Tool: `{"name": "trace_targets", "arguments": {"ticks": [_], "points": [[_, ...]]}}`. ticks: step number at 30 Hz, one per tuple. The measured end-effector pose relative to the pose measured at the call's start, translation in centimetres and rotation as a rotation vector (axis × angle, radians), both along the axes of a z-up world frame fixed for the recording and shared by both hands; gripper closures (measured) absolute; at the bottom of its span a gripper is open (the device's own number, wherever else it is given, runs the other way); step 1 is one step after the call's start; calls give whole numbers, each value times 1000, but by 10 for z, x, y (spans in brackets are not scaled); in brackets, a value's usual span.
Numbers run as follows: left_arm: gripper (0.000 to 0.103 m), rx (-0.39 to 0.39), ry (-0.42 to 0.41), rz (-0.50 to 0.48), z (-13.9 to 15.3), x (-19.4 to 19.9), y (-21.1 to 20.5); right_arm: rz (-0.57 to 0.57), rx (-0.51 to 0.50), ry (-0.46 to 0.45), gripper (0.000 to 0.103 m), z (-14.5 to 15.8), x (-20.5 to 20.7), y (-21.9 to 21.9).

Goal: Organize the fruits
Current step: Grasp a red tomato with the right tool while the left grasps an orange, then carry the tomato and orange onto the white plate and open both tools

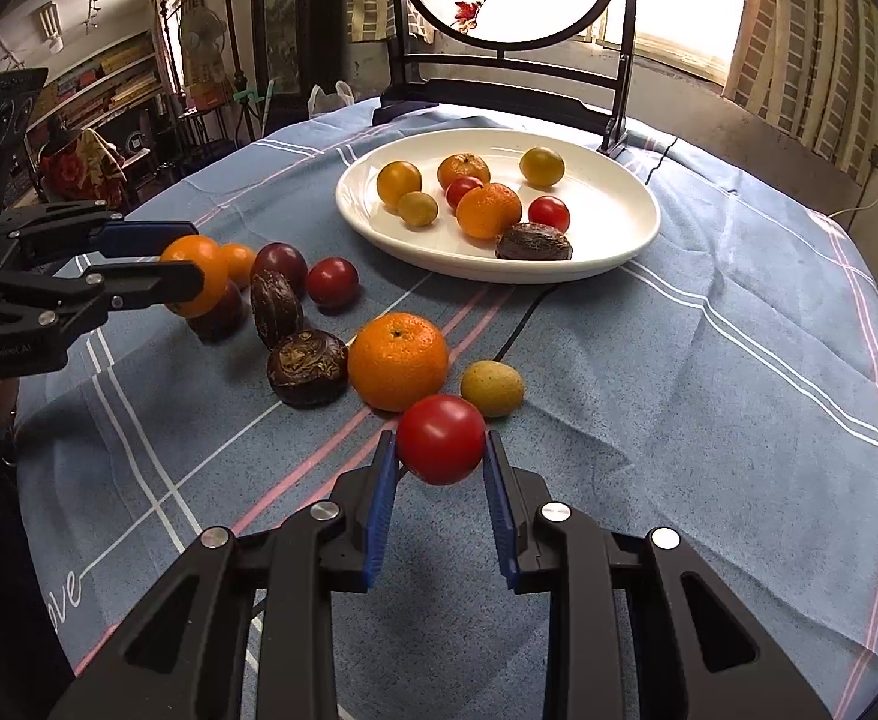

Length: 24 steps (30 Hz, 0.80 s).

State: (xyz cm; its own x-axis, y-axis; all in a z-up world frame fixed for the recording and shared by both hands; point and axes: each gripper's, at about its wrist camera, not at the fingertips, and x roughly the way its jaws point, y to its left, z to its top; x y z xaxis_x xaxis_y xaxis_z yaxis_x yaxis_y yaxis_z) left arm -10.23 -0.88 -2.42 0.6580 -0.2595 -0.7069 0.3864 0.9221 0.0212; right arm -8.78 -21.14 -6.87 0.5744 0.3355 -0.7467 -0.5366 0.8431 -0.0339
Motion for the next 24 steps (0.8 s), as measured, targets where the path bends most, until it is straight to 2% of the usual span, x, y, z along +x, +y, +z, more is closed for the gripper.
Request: {"name": "trace_targets", "arguments": {"ticks": [6,14,19,24], "points": [[65,1,-52,17,19,27,-3,-6,25,-53,74,24,11,4],[65,-13,-110,81,46,88,-10,-13,97,-140,74,64,45,17],[65,9,-129,137,46,120,-13,-59,167,-176,74,81,79,21],[65,12,-91,183,34,148,-15,-124,211,-184,74,84,110,27]]}}
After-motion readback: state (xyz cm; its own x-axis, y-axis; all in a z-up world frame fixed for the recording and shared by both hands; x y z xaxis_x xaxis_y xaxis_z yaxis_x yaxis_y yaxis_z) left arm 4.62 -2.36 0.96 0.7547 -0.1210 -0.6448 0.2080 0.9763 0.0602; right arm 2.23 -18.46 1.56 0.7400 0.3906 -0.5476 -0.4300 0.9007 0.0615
